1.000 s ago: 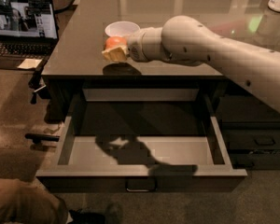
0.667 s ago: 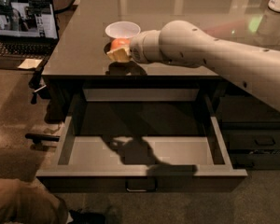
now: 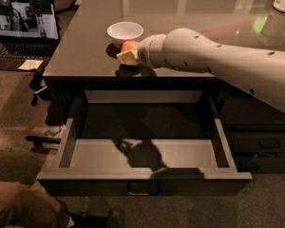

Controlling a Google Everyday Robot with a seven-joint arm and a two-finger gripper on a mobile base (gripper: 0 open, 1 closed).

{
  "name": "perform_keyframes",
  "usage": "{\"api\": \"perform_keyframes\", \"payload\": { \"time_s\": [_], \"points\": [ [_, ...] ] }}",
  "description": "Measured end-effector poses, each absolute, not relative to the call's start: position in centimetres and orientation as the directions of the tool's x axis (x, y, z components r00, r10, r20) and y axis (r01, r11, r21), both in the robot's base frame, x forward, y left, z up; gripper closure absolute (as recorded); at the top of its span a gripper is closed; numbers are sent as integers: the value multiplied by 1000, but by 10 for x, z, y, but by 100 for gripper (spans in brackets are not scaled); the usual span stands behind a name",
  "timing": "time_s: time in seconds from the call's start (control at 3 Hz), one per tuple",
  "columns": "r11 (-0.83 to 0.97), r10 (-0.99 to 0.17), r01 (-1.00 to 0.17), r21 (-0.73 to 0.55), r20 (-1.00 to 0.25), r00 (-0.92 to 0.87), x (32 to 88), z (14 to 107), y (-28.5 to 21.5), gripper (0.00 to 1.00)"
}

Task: Pick orange from top drawer and place on counter

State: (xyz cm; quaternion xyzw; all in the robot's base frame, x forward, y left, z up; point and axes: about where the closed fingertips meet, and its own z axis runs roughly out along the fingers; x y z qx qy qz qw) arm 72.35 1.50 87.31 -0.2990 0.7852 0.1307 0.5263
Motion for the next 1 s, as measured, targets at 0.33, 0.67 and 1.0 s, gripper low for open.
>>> {"api": "perform_keyframes", "payload": {
  "time_s": [0.33,0.67,1.0],
  "points": [
    [784,-339,-612,-106,-899,-278,726,867,15,35],
    [771,-355,-629,-104,-890,-287,728,863,17,13],
    [770,-355,-630,-104,-890,-287,728,863,17,0]
  ]
}}
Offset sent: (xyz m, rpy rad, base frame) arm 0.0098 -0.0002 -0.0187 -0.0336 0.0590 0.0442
